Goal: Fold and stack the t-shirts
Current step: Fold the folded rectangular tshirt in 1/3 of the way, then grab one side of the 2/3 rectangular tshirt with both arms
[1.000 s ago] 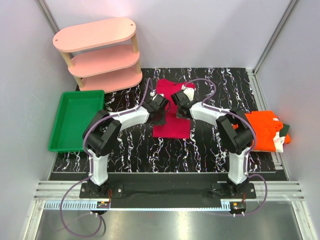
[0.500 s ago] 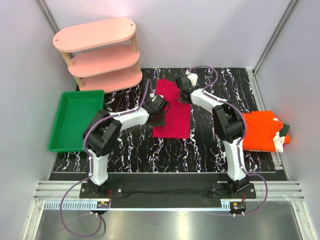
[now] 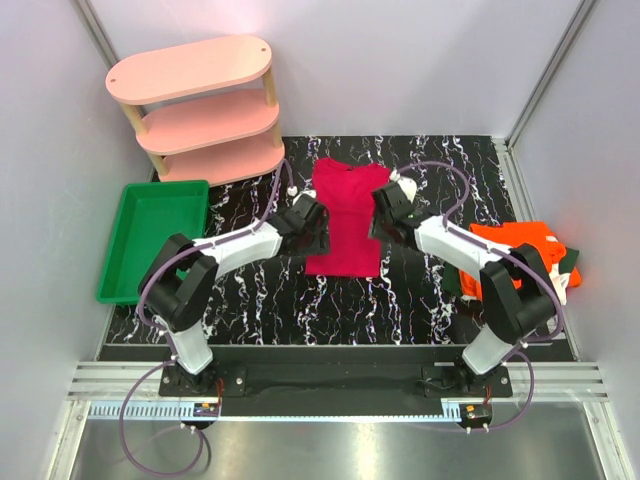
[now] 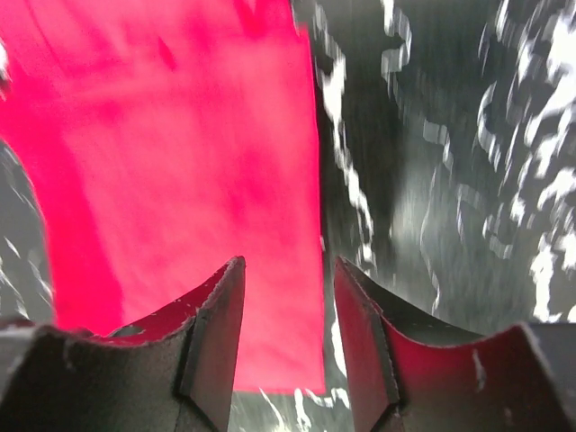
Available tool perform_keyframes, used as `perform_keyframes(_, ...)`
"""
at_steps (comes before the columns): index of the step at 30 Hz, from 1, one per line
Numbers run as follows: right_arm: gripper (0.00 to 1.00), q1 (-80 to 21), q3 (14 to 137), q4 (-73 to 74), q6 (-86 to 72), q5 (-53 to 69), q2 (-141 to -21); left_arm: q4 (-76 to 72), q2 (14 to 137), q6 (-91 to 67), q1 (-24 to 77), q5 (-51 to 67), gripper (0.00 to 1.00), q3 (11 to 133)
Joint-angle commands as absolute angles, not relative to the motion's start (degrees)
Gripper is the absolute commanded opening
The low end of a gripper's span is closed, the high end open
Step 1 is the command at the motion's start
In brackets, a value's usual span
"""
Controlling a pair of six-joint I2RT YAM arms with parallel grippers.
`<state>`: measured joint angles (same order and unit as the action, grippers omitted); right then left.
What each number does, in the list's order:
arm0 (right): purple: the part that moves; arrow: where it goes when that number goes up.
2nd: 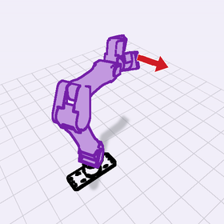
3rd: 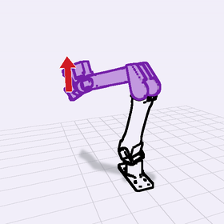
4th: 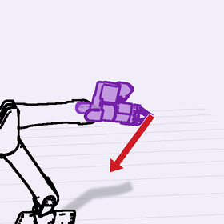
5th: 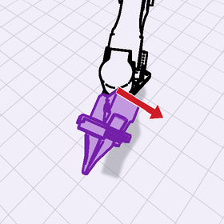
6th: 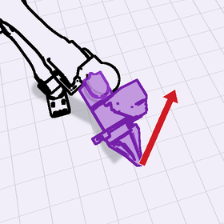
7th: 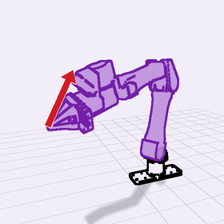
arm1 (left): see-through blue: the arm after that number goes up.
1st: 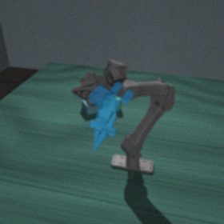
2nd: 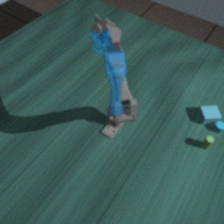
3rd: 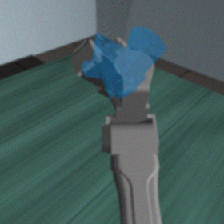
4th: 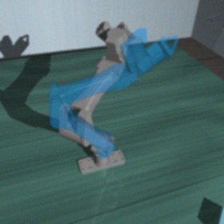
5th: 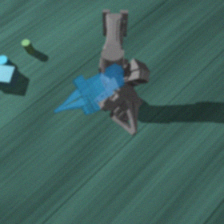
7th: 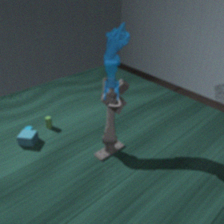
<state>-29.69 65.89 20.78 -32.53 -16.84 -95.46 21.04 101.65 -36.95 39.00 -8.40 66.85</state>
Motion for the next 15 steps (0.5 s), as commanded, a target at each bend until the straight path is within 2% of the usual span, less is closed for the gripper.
perform_keyframes(1, 0.51, -33.0, 58.8, 18.8, -37.3, -14.9, -93.6, 19.7, 99.2, -38.5, 39.9, -9.3, 0.66, 64.1)
perform_keyframes(8, 0.49, -38.6, 53.4, 17.9, -42.0, -16.3, -91.6, 18.2, 97.1, -40.1, 40.4, -9.7, 0.66, 58.5)
perform_keyframes(15, 0.49, -40.0, 51.0, 17.8, -45.3, -17.3, -92.4, 17.5, 97.6, -40.5, 40.5, -8.9, 0.66, 56.9)
